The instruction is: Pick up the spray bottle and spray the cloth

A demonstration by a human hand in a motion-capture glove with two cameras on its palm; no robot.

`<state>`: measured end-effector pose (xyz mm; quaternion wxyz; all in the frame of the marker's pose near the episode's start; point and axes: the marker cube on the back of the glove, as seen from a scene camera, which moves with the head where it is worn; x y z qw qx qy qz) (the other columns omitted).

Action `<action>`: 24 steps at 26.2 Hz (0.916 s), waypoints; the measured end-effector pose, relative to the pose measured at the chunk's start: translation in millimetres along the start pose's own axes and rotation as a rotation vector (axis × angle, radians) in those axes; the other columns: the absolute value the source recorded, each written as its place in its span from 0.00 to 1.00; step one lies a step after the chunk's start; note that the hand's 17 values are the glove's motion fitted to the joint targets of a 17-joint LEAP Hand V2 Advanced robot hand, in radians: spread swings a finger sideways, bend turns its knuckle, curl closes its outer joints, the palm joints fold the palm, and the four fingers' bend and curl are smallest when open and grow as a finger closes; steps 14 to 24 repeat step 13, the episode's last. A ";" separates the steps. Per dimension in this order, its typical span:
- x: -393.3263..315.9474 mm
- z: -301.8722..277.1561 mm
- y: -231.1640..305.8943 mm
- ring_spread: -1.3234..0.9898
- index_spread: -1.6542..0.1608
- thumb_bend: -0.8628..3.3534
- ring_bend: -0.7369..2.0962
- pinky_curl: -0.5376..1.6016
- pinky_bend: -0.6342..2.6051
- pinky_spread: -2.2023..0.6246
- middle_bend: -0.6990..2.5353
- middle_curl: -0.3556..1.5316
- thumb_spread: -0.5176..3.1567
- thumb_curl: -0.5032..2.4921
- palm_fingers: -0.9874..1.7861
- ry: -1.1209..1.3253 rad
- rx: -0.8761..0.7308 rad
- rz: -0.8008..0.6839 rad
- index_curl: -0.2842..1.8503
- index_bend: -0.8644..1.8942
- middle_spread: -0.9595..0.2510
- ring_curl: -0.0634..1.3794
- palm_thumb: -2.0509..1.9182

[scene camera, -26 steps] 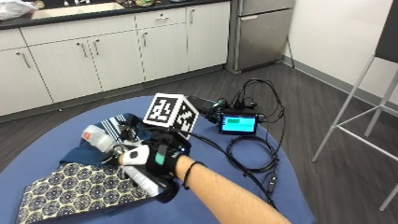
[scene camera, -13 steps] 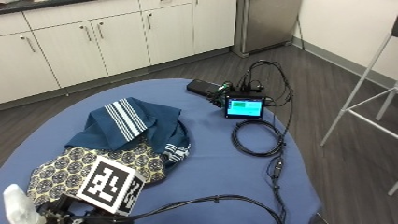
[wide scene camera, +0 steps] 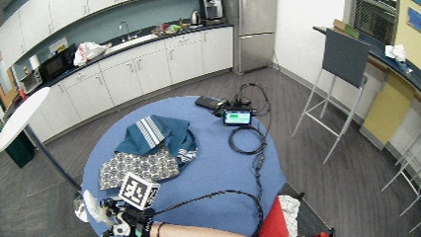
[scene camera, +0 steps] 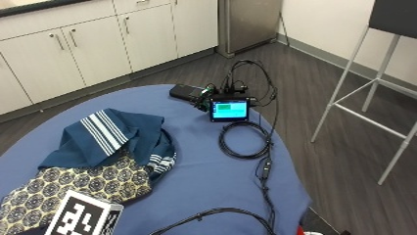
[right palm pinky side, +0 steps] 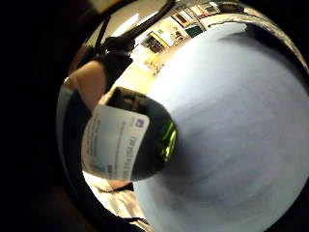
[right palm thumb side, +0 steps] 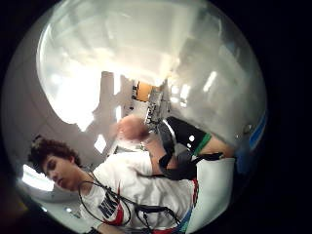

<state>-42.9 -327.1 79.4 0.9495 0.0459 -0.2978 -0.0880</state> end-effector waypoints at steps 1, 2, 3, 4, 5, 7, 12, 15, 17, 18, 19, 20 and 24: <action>-0.9 5.5 -3.3 0.54 0.75 0.20 0.48 0.37 0.29 0.85 0.36 0.45 0.44 0.29 0.63 0.012 -0.013 -0.003 0.24 0.36 0.71 0.32 0.68; 0.0 9.6 -5.3 0.54 0.75 0.20 0.47 0.37 0.29 0.85 0.36 0.45 0.43 0.29 0.62 0.024 -0.022 -0.003 0.24 0.36 0.70 0.31 0.68; 3.3 12.4 -6.6 0.54 0.75 0.20 0.46 0.38 0.29 0.85 0.35 0.44 0.43 0.29 0.60 0.037 -0.029 -0.001 0.24 0.37 0.71 0.31 0.68; 8.3 13.8 -7.2 0.54 0.75 0.19 0.44 0.39 0.31 0.85 0.33 0.43 0.43 0.29 0.57 0.050 -0.034 0.001 0.25 0.36 0.72 0.31 0.67; 14.1 14.1 -7.4 0.55 0.75 0.19 0.44 0.39 0.32 0.85 0.32 0.43 0.42 0.29 0.55 0.062 -0.036 0.003 0.25 0.36 0.72 0.32 0.67; 24.2 13.0 -7.5 0.55 0.74 0.19 0.43 0.41 0.35 0.85 0.31 0.42 0.42 0.29 0.50 0.085 -0.036 0.011 0.23 0.32 0.74 0.32 0.66; 46.8 14.1 -8.4 0.57 0.73 0.19 0.43 0.42 0.39 0.85 0.30 0.41 0.41 0.28 0.48 0.100 -0.041 0.050 0.21 0.32 0.75 0.30 0.65; 49.4 14.7 -8.3 0.57 0.73 0.19 0.43 0.42 0.39 0.85 0.30 0.41 0.41 0.28 0.48 0.099 -0.042 0.054 0.20 0.32 0.76 0.29 0.65; 49.4 14.7 -8.3 0.57 0.73 0.19 0.43 0.42 0.39 0.85 0.30 0.41 0.41 0.28 0.48 0.099 -0.042 0.054 0.20 0.32 0.76 0.29 0.65; 49.4 14.7 -8.3 0.57 0.73 0.19 0.43 0.42 0.39 0.85 0.30 0.41 0.41 0.28 0.48 0.099 -0.042 0.054 0.20 0.32 0.76 0.29 0.65; 49.4 14.7 -8.3 0.57 0.73 0.19 0.43 0.42 0.39 0.85 0.30 0.41 0.41 0.28 0.48 0.099 -0.042 0.054 0.20 0.32 0.76 0.29 0.65; 49.4 14.7 -8.3 0.57 0.73 0.19 0.43 0.42 0.39 0.85 0.30 0.41 0.41 0.28 0.48 0.099 -0.042 0.054 0.20 0.32 0.76 0.29 0.65; 49.4 14.7 -8.3 0.57 0.73 0.19 0.43 0.42 0.39 0.85 0.30 0.41 0.41 0.28 0.48 0.099 -0.042 0.054 0.20 0.32 0.76 0.29 0.65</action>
